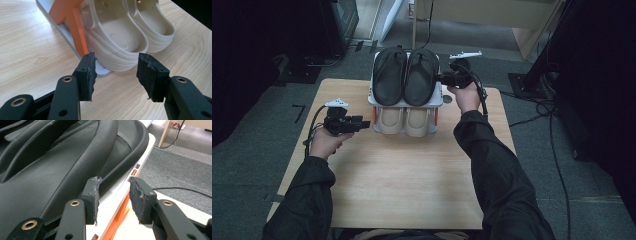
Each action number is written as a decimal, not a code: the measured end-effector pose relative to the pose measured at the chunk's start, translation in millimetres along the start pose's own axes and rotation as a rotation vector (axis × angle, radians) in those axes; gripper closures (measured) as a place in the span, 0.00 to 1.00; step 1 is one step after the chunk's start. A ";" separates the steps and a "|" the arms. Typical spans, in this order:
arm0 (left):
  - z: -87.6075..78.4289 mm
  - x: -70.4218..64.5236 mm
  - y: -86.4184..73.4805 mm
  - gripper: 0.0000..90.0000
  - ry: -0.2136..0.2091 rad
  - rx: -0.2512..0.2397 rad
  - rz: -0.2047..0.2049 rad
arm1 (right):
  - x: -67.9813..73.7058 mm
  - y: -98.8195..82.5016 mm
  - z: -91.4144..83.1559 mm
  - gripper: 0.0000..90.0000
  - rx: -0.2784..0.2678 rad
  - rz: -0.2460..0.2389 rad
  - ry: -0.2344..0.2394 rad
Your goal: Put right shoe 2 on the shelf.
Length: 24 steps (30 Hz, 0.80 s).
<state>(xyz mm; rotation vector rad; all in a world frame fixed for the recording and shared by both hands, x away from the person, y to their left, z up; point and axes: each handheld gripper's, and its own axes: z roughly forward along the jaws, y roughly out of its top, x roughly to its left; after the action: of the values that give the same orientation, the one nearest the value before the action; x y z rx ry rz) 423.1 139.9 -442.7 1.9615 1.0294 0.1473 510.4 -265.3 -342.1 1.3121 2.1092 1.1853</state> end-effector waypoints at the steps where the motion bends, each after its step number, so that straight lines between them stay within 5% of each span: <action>1: 0.1 -0.1 0.0 0.55 -0.002 0.001 0.000 | 0.2 0.0 0.4 0.66 -0.001 0.001 -0.001; 9: -0.3 0.2 -0.1 0.54 -0.003 0.000 -0.006 | -2.3 -0.4 3.8 0.63 -0.006 0.026 0.005; 24: 0.8 0.8 -3.6 0.50 0.001 0.020 -0.011 | 0.2 -12.0 -15.6 0.57 0.018 -0.033 0.022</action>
<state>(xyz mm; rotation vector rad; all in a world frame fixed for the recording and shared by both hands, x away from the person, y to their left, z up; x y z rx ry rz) 421.9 140.9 -446.1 1.9734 1.0458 0.1324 493.1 -274.7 -343.1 1.2725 2.1537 1.1749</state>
